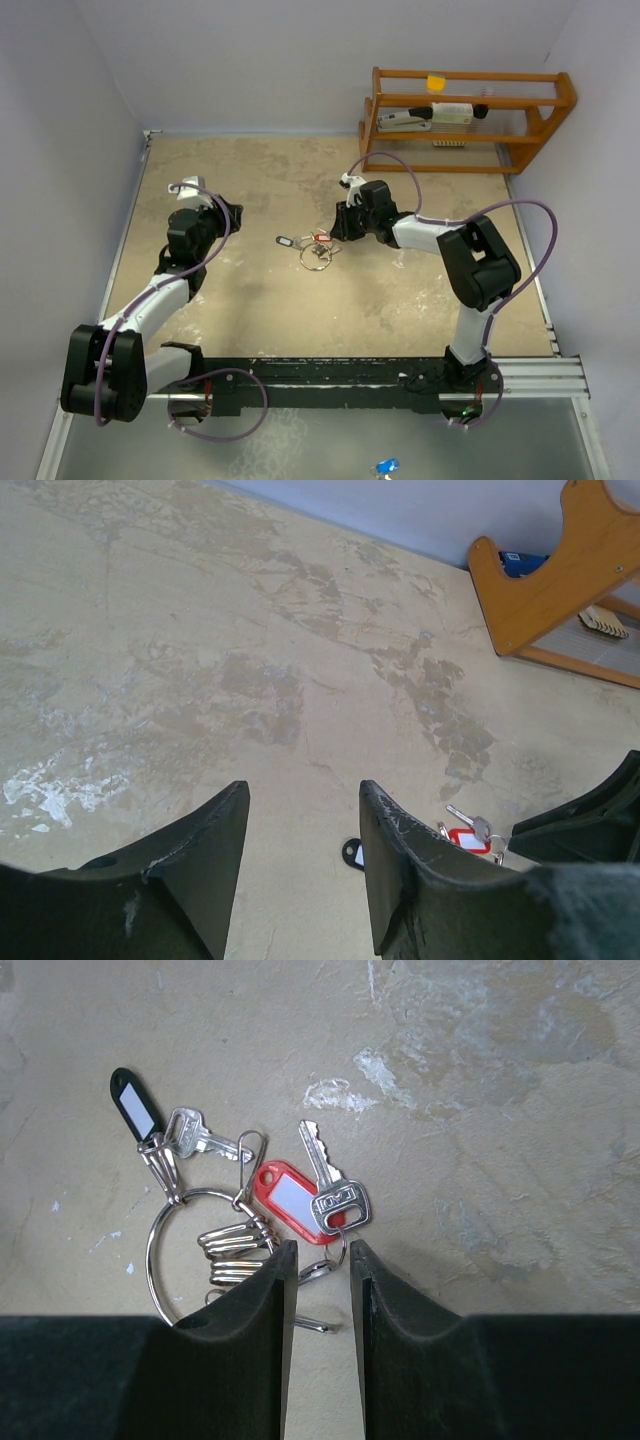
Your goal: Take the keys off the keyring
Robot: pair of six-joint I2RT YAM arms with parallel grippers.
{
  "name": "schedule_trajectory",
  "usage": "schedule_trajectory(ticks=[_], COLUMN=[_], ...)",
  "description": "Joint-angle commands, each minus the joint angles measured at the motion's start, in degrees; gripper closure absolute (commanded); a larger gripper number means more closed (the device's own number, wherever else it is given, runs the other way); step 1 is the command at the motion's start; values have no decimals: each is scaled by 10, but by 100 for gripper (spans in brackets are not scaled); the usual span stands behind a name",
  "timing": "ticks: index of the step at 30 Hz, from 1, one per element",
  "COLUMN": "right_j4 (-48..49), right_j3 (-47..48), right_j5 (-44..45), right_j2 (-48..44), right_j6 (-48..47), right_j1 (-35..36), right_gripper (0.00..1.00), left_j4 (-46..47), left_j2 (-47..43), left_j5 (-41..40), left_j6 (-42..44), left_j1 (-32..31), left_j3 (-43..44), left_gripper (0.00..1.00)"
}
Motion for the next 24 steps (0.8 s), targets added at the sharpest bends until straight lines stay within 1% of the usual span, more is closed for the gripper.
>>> schedule_trajectory(ticks=[1, 19, 24], right_j4=[6, 15, 13], right_j3=[21, 18, 22], right_j5=[7, 5, 5], right_j2=[3, 28, 36], right_j6=[-7, -4, -2], right_j1=[4, 4, 4], right_gripper=[70, 70, 71], left_j4=[17, 20, 19], left_j2=[-1, -3, -4], left_j5=[6, 7, 7], left_j6=[11, 13, 16], left_j1=[-4, -6, -6], left_j3=[13, 10, 10], left_gripper=[55, 55, 55])
